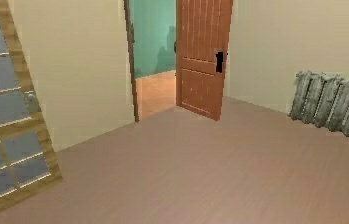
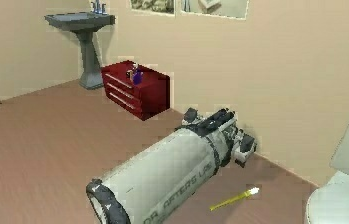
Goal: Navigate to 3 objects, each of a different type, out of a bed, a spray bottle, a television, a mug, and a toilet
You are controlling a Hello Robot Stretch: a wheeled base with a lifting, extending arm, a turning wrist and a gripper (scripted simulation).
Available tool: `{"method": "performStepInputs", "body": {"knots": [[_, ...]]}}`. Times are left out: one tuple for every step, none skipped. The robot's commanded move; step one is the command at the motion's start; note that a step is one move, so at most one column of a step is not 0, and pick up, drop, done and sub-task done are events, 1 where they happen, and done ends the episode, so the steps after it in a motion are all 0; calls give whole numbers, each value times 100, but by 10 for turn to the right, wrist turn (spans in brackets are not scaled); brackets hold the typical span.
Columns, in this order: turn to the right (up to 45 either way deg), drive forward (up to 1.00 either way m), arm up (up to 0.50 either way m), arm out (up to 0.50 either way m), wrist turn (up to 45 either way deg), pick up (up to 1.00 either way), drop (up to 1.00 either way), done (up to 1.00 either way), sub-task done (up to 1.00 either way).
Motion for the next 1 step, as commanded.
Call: {"method": "performStepInputs", "body": {"knots": [[0,100,0,0,0,0,0,0,0]]}}
